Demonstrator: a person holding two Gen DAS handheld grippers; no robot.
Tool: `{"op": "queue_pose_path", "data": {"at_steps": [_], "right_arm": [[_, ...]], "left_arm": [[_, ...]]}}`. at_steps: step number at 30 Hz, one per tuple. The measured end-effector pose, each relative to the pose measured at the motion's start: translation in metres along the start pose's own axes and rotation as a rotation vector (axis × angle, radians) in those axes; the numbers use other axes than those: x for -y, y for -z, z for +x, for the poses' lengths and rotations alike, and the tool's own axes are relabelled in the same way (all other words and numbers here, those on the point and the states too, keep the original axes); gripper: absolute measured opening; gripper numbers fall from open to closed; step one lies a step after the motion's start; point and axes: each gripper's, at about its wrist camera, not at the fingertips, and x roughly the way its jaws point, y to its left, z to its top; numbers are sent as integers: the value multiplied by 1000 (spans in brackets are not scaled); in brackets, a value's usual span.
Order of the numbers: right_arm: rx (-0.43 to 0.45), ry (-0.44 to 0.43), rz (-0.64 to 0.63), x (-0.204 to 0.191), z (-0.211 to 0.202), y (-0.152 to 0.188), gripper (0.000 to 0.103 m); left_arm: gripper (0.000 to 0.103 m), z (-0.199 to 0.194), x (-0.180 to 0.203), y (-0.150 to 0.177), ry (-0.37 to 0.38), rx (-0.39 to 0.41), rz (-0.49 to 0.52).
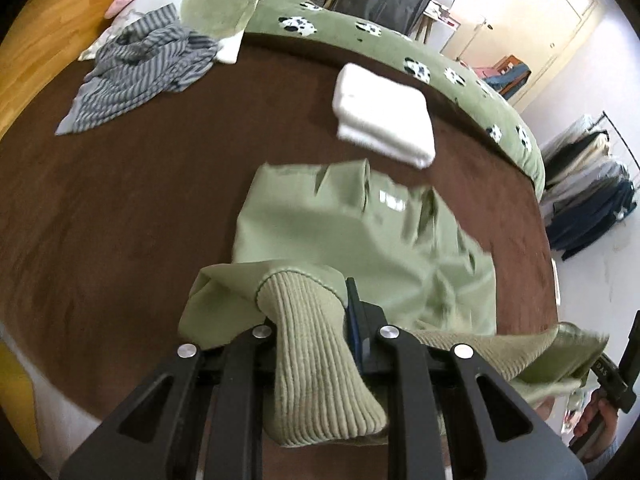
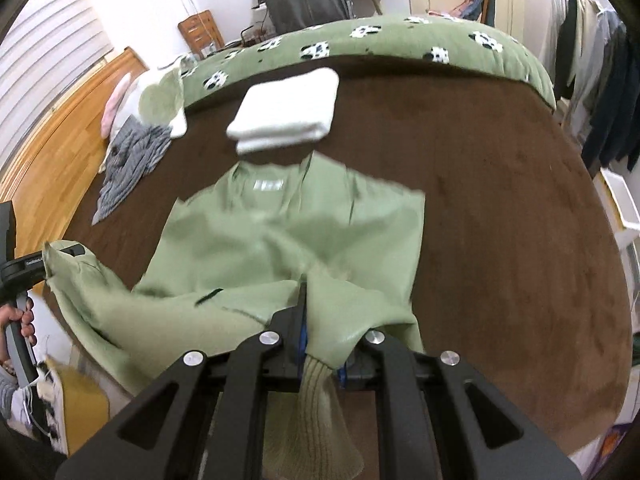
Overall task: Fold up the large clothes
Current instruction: 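Lift the hem with both tools and fold it up toward the collar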
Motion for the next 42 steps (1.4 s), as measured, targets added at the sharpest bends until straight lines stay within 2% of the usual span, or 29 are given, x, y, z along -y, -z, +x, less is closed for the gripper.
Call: {"op": "queue_pose_path", "data": {"at_steps": [5, 10, 15, 20, 25, 31, 35, 39, 42], "right_arm": [[3, 43, 7, 6, 52, -56, 11], [-47, 80, 47, 19, 123, -101, 11], [-125, 134, 70, 44, 208, -121, 11], [-189, 151, 86, 59, 269, -106, 12], [-189, 143, 120, 68, 284, -90, 13], [-215, 137, 105, 71, 286, -90, 14], [-261, 159, 82, 65, 281, -101, 22], [-269, 139, 84, 61, 256, -115, 31], [-261, 118, 85, 57, 238, -125, 38]], "left_arm": [[21, 50, 8, -56, -3, -7, 18], [21, 127, 4, -107, -10, -72, 3], [22, 203, -5, -131, -34, -147, 15], [24, 265, -15, -131, -66, -227, 69], [26, 279, -24, -123, -45, -228, 66], [27, 280, -28, -118, -45, -217, 42], [32, 274, -31, -125, -37, -244, 1], [41, 261, -28, -136, -42, -278, -3], [56, 245, -24, -145, -16, -270, -27]]}}
